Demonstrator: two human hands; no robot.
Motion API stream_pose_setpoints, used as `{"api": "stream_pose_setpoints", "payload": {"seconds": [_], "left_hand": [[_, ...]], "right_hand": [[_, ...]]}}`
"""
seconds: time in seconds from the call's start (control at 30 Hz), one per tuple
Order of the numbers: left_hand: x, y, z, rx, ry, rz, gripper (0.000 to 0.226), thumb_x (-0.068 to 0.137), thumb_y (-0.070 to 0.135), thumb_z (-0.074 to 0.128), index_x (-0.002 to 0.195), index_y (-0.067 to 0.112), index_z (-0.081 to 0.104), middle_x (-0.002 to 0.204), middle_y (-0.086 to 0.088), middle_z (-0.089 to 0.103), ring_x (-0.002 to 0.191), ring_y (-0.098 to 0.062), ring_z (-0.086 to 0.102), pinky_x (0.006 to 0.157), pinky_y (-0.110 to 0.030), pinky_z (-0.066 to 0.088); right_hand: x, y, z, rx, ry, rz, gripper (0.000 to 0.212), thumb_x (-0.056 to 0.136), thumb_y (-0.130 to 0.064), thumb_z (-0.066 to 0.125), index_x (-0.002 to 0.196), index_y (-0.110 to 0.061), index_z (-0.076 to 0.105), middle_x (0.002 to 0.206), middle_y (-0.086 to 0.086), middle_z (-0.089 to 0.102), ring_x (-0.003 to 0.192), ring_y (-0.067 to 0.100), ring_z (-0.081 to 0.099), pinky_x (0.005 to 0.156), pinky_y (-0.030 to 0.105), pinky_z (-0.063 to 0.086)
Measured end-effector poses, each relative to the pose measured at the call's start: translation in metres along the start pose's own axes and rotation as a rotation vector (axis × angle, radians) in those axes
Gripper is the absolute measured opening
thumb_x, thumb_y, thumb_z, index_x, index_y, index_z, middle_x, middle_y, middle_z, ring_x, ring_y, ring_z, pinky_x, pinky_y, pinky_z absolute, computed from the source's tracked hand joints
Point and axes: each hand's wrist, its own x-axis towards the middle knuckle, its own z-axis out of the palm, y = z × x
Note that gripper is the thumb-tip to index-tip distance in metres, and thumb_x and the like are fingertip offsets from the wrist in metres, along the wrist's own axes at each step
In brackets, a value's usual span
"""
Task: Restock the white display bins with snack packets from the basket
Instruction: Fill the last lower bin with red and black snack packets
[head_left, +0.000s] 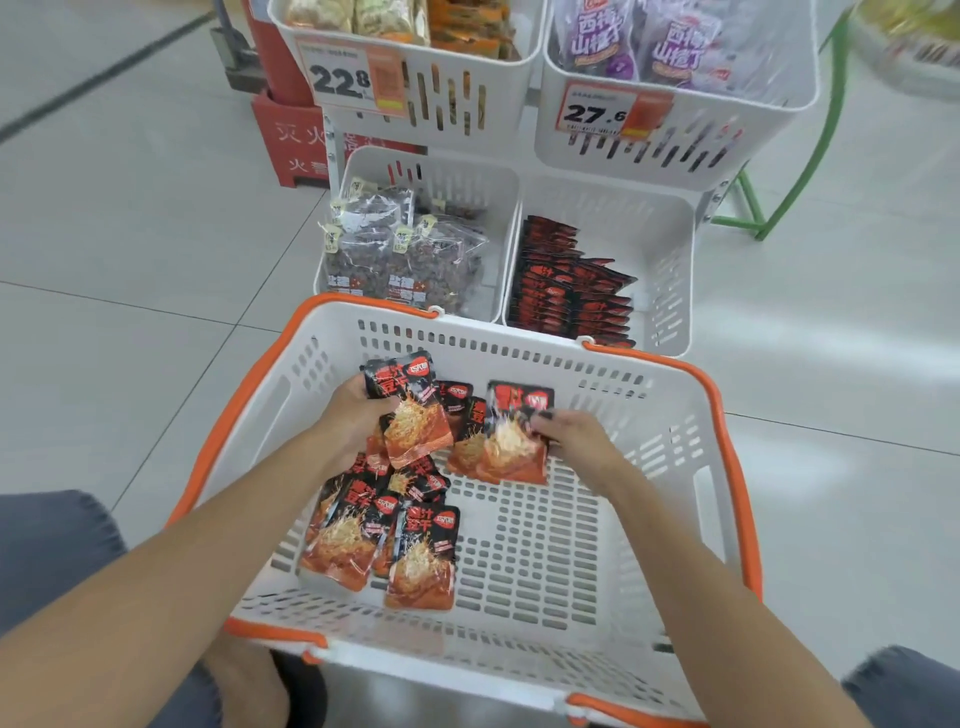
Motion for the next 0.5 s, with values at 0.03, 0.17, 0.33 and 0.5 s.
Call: {"api": "stream_pose_setpoints", "payload": {"seconds": [0.03, 0.17, 0.33, 0.5], "left_hand": [[0.0, 0.003, 0.006, 0.004, -0.032, 0.003, 0.026, 0.098, 0.002, 0.054, 0.121, 0.013, 0.055, 0.118, -0.004, 0.062, 0.094, -0.016, 0.058, 0.078, -0.035, 0.045], [-0.01, 0.019, 0.053, -0.139, -0.2, -0.055, 0.028, 0.102, 0.011, 0.044, 0.129, 0.012, 0.052, 0.125, -0.014, 0.064, 0.099, -0.027, 0.066, 0.072, -0.039, 0.058], [-0.023, 0.064, 0.115, -0.083, -0.122, 0.134, 0.082, 0.091, 0.075, 0.032, 0.156, 0.027, 0.018, 0.16, 0.003, 0.023, 0.146, -0.022, 0.027, 0.117, -0.045, 0.026], [0.0, 0.099, 0.159, -0.011, -0.162, 0.352, 0.059, 0.097, 0.053, 0.048, 0.14, 0.017, 0.032, 0.125, 0.008, 0.047, 0.113, -0.006, 0.052, 0.091, -0.025, 0.035]], "right_hand": [[-0.004, -0.018, 0.001, 0.065, -0.047, -0.033, 0.014, 0.096, -0.01, 0.057, 0.09, -0.006, 0.069, 0.082, 0.001, 0.072, 0.079, 0.017, 0.067, 0.074, 0.029, 0.054], [-0.014, -0.056, 0.042, -0.058, 0.022, -0.168, 0.017, 0.102, -0.016, 0.044, 0.11, -0.016, 0.06, 0.099, 0.002, 0.069, 0.092, 0.018, 0.066, 0.081, 0.036, 0.055], [-0.012, -0.091, 0.037, 0.017, 0.263, -0.259, 0.028, 0.102, -0.026, 0.043, 0.129, -0.02, 0.039, 0.097, 0.0, 0.059, 0.08, 0.011, 0.057, 0.071, 0.027, 0.048], [-0.003, -0.134, -0.015, -0.051, 0.374, -0.4, 0.016, 0.097, -0.018, 0.05, 0.099, -0.009, 0.063, 0.089, 0.007, 0.068, 0.082, 0.023, 0.062, 0.078, 0.039, 0.049]]}}
